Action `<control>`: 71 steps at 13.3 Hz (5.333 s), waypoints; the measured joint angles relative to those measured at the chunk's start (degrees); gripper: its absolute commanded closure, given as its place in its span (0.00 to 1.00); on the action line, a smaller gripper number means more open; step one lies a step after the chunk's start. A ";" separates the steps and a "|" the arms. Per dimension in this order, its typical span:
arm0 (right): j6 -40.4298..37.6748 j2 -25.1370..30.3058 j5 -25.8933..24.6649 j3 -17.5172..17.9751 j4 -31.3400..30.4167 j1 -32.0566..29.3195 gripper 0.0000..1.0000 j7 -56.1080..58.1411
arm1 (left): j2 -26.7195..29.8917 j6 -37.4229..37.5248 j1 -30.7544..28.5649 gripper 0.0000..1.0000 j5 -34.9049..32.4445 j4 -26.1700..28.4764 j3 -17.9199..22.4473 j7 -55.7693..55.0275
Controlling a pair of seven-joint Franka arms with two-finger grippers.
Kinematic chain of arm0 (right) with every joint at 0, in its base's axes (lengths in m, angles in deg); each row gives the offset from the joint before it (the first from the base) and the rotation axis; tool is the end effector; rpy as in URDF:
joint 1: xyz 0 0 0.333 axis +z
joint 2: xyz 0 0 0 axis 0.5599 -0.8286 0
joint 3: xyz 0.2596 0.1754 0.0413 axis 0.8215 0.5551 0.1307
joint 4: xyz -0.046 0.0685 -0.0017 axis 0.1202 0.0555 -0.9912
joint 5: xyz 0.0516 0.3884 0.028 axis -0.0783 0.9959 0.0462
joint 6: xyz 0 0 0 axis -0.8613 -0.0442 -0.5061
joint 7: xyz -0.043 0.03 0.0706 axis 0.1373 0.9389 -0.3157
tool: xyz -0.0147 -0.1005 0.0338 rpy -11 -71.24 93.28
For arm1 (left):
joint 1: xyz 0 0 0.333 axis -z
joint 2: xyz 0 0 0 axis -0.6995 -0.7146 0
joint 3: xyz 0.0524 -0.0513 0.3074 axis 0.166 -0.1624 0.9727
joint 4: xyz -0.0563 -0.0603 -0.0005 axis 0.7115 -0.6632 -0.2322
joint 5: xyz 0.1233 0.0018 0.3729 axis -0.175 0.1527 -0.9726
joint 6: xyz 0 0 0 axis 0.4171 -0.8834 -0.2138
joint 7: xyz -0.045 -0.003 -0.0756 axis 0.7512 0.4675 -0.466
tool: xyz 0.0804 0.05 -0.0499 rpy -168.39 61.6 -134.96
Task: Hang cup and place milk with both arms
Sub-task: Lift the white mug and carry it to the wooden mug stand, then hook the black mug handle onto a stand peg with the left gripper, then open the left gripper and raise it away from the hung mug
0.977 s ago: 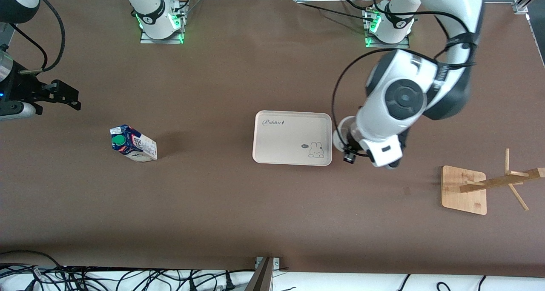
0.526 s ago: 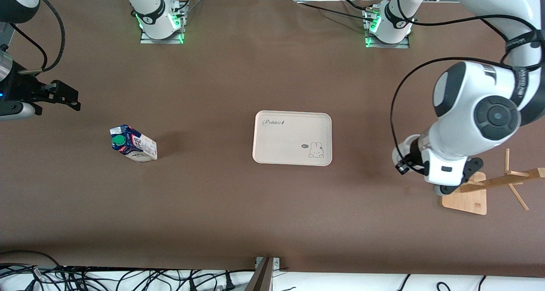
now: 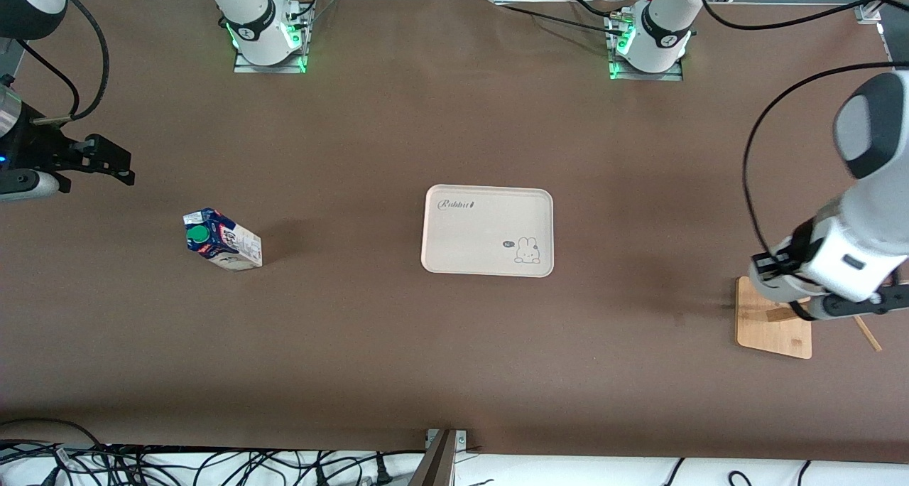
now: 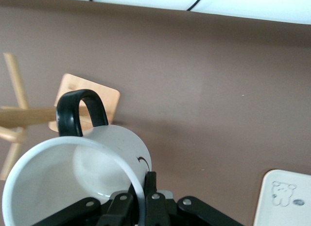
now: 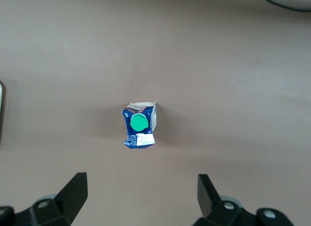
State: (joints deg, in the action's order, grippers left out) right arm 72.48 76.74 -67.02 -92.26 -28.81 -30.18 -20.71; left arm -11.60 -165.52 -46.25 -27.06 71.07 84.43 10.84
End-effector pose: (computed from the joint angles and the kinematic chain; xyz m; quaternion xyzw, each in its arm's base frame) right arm 0.5952 0.0052 0.5848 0.9972 0.0720 0.0180 0.0071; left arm 0.6925 -0.0080 0.5299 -0.9972 -0.0588 -0.0329 0.0320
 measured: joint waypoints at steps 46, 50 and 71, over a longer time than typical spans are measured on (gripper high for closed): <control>2.90 -0.67 0.00 0.36 0.00 0.03 0.00 -0.14 | 6.82 7.41 -7.52 0.00 1.30 3.17 -2.40 15.14; 2.89 -0.68 0.00 0.36 0.00 0.03 0.00 -0.15 | 10.27 8.91 -7.41 0.00 2.66 4.63 -1.71 15.06; 2.90 -0.70 0.00 0.35 0.00 0.03 0.00 -0.16 | 24.46 1.85 -0.21 0.00 5.11 24.62 4.48 7.25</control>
State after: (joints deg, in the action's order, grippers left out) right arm 75.37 76.04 -67.02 -91.90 -28.81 -30.15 -20.87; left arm 12.86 -163.67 -46.46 -21.96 95.69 88.92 18.09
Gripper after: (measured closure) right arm 0.000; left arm 0.000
